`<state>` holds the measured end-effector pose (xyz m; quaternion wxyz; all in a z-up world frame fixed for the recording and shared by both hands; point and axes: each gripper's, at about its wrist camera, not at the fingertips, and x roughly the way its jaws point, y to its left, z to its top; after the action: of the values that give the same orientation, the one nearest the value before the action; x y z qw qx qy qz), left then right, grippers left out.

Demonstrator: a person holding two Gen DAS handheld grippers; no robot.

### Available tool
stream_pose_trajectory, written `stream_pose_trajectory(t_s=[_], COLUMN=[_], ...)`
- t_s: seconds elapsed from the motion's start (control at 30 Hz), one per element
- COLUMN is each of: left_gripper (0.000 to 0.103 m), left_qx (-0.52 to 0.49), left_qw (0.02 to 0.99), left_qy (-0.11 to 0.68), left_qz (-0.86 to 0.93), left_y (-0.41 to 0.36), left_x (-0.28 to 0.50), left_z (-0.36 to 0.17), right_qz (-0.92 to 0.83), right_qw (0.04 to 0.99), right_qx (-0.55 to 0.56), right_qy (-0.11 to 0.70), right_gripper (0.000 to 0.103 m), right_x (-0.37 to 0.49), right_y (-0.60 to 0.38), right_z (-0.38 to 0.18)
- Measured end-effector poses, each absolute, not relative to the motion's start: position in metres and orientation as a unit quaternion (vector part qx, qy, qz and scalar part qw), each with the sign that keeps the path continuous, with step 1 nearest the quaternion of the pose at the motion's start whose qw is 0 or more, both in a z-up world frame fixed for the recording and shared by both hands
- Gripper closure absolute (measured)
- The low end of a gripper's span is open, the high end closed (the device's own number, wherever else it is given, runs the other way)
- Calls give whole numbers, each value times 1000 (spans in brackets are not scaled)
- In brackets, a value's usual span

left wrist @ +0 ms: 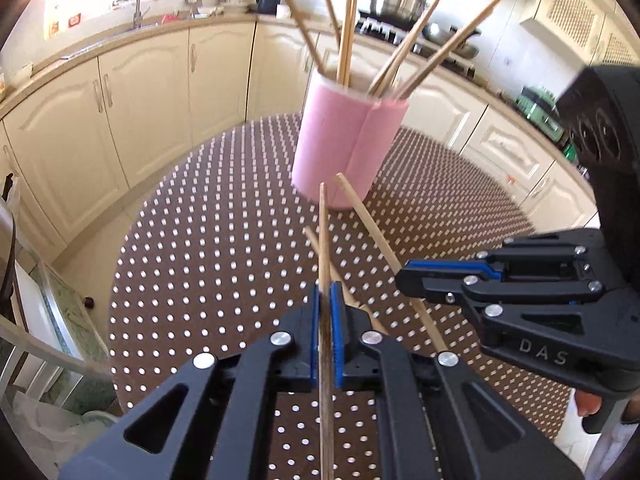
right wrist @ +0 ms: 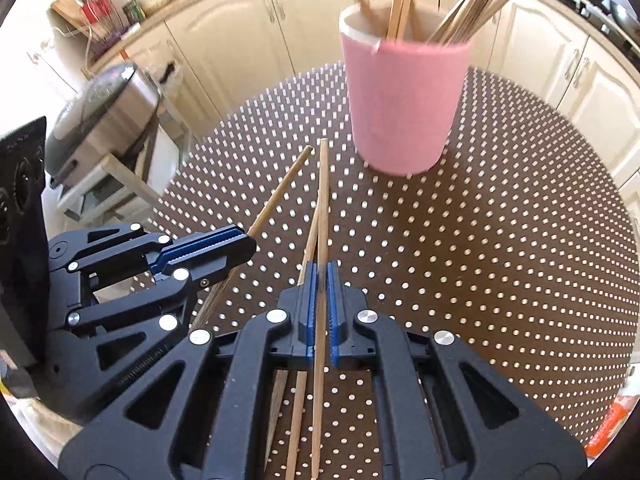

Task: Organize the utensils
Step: 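Lift both held chopsticks upright and carry them above the pink cup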

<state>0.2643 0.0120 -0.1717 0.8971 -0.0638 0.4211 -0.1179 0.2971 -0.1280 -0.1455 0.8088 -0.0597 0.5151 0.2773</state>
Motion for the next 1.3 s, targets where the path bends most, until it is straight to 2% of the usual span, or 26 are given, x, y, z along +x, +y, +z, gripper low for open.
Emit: stream_pose_trajectory(t_s=[0.7, 1.3], left_gripper=[97, 97], left_qx=[-79, -86], left_qw=[954, 981], left_qy=[241, 118], left_qz=[-160, -130], left_y=[-1, 7], left_x=[214, 257], left_z=[-83, -23], right_qz=[302, 300], right_qw=[882, 916], right_qx=[7, 71], right_qy=[361, 258], right_gripper=[97, 98], right_x=[247, 269], right_y=[-175, -202], right_z=[-55, -1])
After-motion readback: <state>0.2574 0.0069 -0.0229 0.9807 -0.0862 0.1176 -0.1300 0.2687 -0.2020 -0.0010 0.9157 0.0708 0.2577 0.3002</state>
